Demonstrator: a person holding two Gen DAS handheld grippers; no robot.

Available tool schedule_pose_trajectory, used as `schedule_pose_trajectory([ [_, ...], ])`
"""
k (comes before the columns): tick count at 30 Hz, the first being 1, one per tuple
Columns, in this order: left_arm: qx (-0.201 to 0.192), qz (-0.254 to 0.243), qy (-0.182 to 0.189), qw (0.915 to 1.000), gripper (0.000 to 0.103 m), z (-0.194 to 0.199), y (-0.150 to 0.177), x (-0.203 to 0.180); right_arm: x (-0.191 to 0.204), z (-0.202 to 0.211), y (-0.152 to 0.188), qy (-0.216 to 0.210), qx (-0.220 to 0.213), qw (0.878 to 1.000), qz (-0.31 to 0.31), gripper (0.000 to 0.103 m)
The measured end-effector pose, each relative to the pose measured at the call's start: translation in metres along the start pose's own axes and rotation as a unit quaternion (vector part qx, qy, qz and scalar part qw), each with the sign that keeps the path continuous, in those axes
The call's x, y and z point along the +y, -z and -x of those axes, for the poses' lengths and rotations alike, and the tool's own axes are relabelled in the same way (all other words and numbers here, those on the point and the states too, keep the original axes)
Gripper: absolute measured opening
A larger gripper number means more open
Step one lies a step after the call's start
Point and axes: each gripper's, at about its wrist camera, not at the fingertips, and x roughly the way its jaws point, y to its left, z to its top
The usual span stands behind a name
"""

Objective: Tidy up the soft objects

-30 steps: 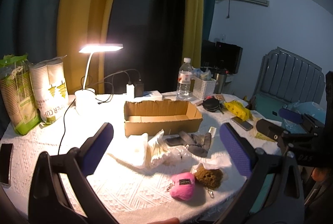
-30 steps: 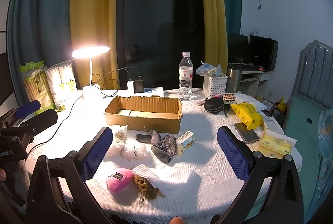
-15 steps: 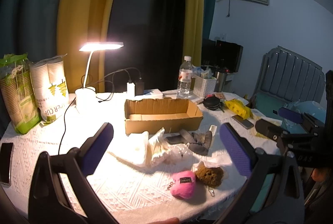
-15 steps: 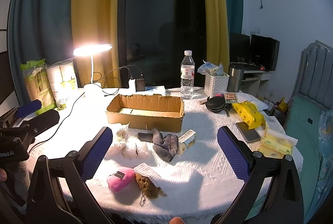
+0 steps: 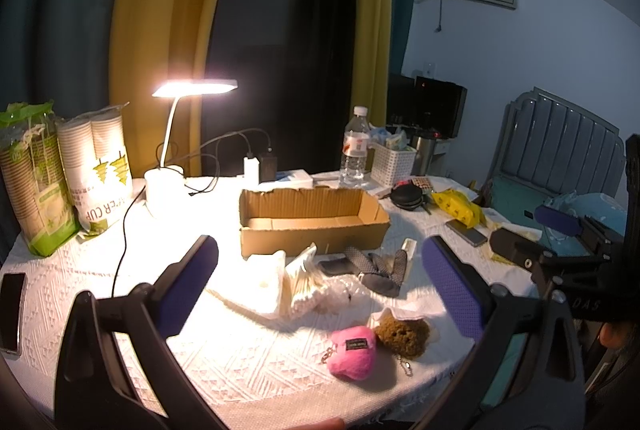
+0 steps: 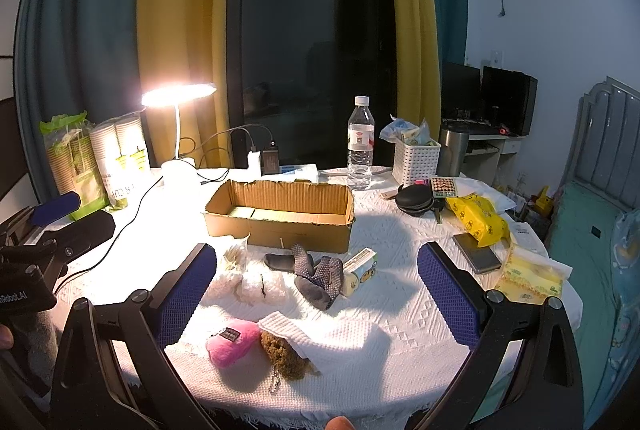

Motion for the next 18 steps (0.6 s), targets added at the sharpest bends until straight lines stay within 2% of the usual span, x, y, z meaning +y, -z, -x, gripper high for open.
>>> schedule_pose_trajectory([
  [18,0.008,-0.004,-0.003,1.0,0.102,-0.0007,0.0043,-0.0018,0.0013,0.0,0.0011,-0.001,0.001,1.0,-0.001,0.102],
])
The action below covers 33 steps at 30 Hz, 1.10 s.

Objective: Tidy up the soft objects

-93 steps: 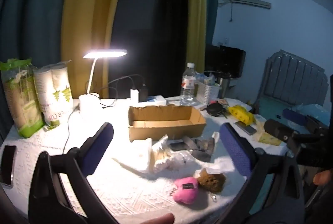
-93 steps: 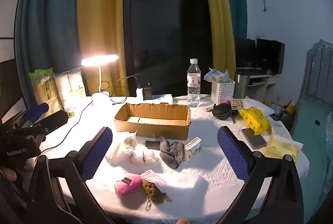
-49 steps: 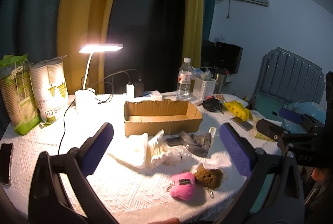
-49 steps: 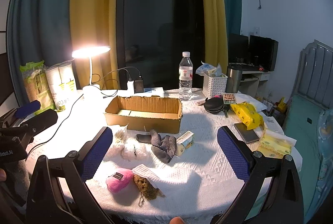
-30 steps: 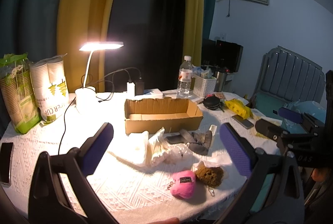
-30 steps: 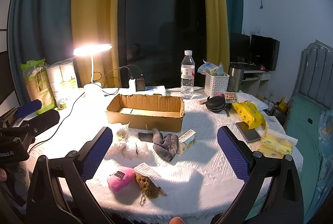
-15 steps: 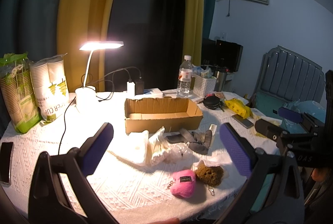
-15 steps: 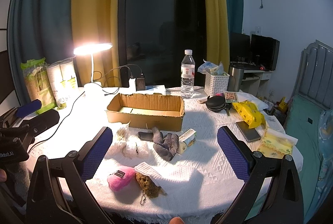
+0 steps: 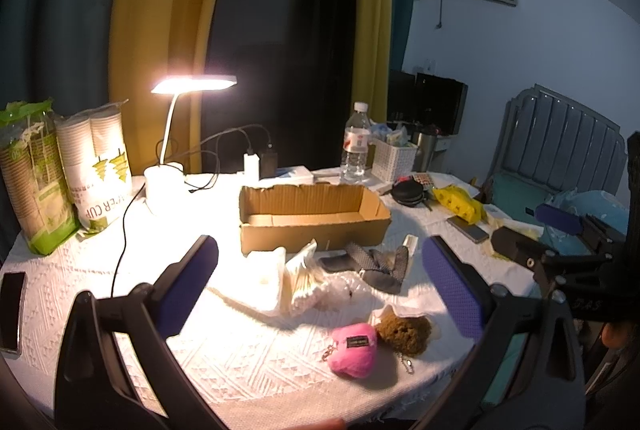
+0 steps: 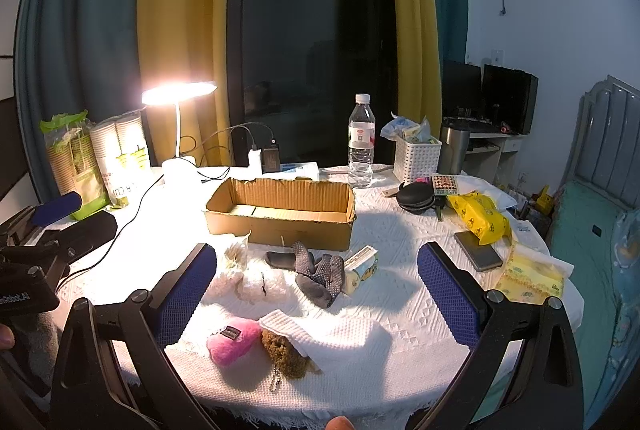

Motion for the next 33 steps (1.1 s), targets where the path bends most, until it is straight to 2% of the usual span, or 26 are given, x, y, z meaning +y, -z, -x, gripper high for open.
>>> schedule_pose_trajectory([
  [9,0.029,-0.001,-0.002,0.9996,0.102,-0.017,0.005,-0.001,0.002,-0.004,0.01,0.0,0.007,1.0,-0.004,0.102],
  [16,0.061,0.003,-0.005,0.9981,0.102,-0.037,0.016,0.002,-0.005,-0.019,0.019,-0.003,0.03,0.999,-0.01,0.102],
  [33,0.165,-0.001,-0.005,0.9862,0.102,-0.099,0.065,-0.006,-0.029,-0.06,0.057,-0.008,0.093,0.995,-0.026,0.102],
])
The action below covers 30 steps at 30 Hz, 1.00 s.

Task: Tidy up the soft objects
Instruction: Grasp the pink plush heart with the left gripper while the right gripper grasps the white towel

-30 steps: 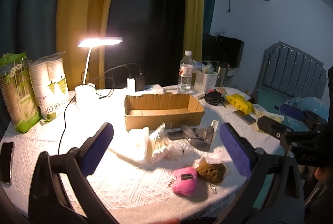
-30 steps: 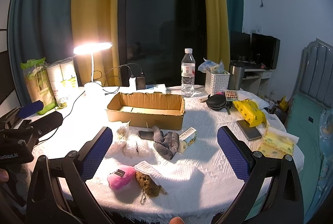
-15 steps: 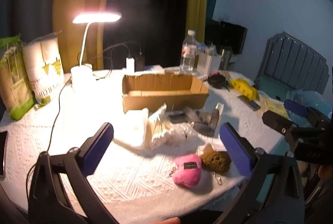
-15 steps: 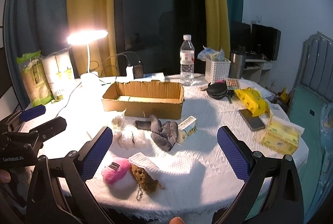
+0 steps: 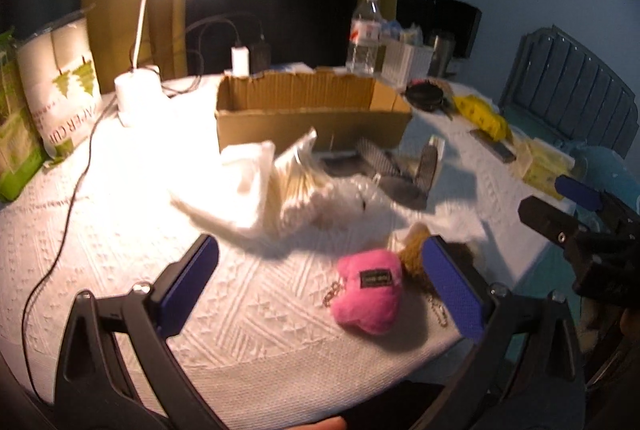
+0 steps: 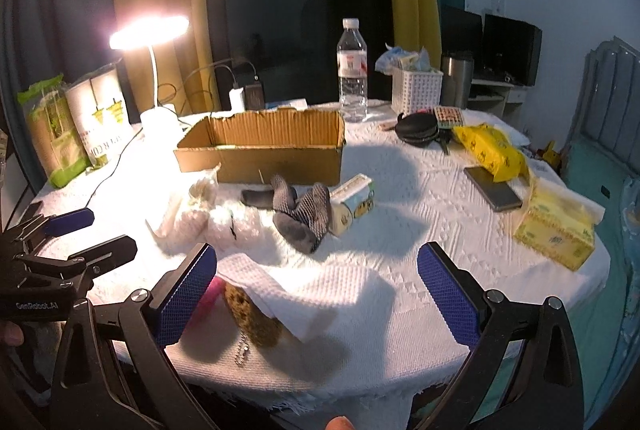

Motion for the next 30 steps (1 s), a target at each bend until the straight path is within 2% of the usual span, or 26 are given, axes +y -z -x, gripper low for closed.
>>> schedule_pose_trajectory([
  [6,0.054,-0.016,0.011,0.9984,0.102,-0.03,0.018,-0.012,-0.013,-0.017,0.015,-0.01,0.02,1.0,-0.011,0.102],
  [16,0.11,-0.043,0.01,0.993,0.101,-0.066,0.028,-0.032,-0.029,-0.04,0.031,-0.048,0.044,0.997,-0.03,0.102],
  [19,0.125,-0.05,0.007,0.9908,0.089,-0.076,0.029,-0.034,-0.037,-0.048,0.032,-0.058,0.051,0.996,-0.046,0.102],
  [22,0.134,-0.057,0.002,0.9894,0.084,-0.082,0.03,-0.035,-0.043,-0.063,0.032,-0.064,0.067,0.994,-0.058,0.102],
  [26,0.131,-0.068,0.005,0.989,0.06,-0.083,0.027,-0.038,-0.047,-0.081,0.034,-0.083,0.082,0.991,-0.072,0.102],
  [28,0.131,-0.071,0.006,0.9889,0.05,-0.082,0.025,-0.038,-0.046,-0.088,0.035,-0.098,0.09,0.988,-0.078,0.096],
  [30,0.131,-0.07,0.008,0.9889,0.046,-0.083,0.023,-0.038,-0.046,-0.094,0.034,-0.11,0.099,0.986,-0.083,0.067],
])
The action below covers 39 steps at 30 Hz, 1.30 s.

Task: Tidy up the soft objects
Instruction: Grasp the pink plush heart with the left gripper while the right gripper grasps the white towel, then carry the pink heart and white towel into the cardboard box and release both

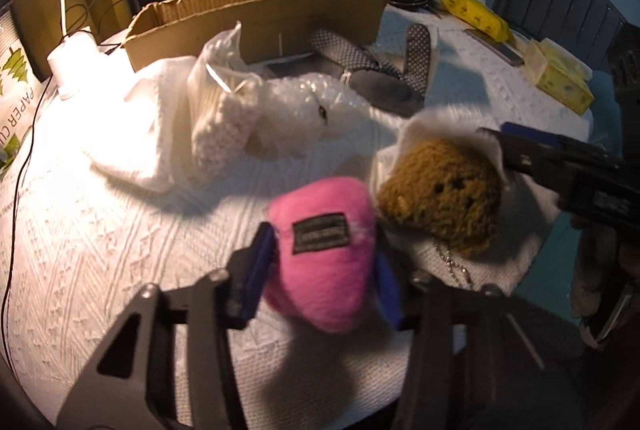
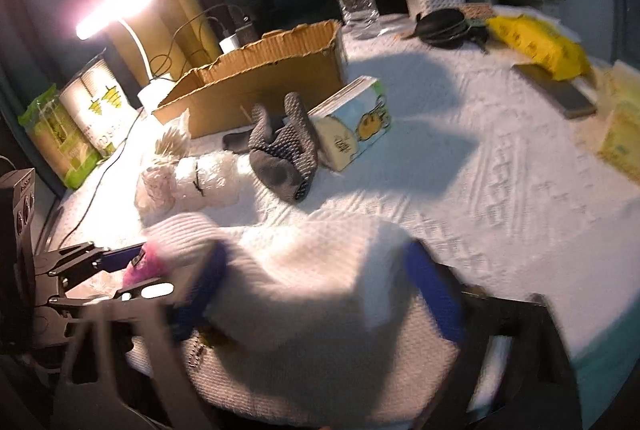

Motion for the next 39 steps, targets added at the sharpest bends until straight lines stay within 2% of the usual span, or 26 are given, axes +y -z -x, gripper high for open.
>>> schedule_pose_trajectory([
  [4,-0.002,0.001,0.014,0.9999,0.042,0.002,-0.002,0.0,0.004,-0.007,-0.003,0.005,0.013,1.0,0.014,0.042],
  [6,-0.006,0.0,0.017,0.9998,0.042,0.006,-0.004,0.0,0.005,-0.008,-0.004,-0.002,0.015,1.0,0.015,0.009],
  [16,-0.041,0.012,0.023,0.9988,0.041,0.028,-0.022,0.013,0.017,0.016,-0.023,0.009,-0.026,0.999,0.045,0.004],
  [39,-0.152,0.031,0.042,0.987,0.041,0.085,-0.083,0.043,0.06,0.085,-0.115,0.026,-0.123,0.985,0.121,0.004],
])
